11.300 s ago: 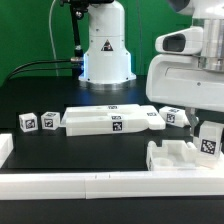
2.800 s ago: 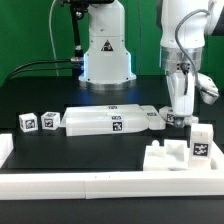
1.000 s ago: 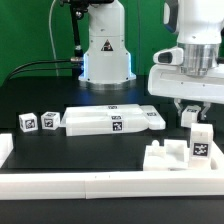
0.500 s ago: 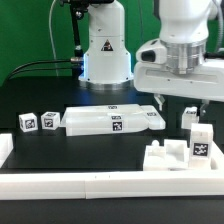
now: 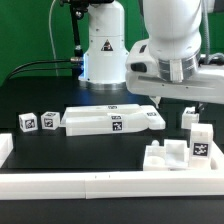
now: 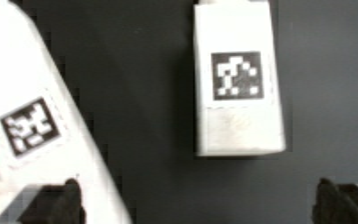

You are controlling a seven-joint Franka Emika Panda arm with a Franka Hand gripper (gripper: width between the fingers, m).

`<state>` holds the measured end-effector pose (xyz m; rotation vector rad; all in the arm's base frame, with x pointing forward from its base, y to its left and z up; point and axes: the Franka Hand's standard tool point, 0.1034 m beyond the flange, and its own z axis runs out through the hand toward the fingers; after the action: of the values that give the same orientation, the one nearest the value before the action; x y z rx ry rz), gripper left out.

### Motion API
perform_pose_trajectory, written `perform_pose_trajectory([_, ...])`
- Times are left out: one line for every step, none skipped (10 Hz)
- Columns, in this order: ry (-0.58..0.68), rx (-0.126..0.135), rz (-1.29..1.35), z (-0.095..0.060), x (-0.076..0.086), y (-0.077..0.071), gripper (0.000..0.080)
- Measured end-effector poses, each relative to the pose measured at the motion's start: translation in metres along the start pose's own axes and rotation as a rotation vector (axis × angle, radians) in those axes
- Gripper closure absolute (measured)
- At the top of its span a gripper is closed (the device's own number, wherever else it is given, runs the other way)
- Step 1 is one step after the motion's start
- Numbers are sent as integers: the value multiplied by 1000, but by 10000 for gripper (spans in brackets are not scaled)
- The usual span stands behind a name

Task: Assemble chair

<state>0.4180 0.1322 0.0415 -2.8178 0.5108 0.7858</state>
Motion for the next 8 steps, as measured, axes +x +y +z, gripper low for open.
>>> perform_pose_trajectory([-50,18,-38,1,3,2,151])
perform_pose_trajectory([-110,24,-7,3,4,14,151])
perform_pose_trajectory([-156,18,3,3,6,17,151])
perform_pose_trajectory([-154,19,3,2,9,17,151])
perform_pose_trajectory([-152,19,4,3,9,18,151])
perform_pose_trajectory([-169,17,25,2,6,14,151])
perform_pose_trajectory([-203,18,36,-3,-1,4,151])
perform_pose_trajectory([-206,20,50,-7,-2,-3,151])
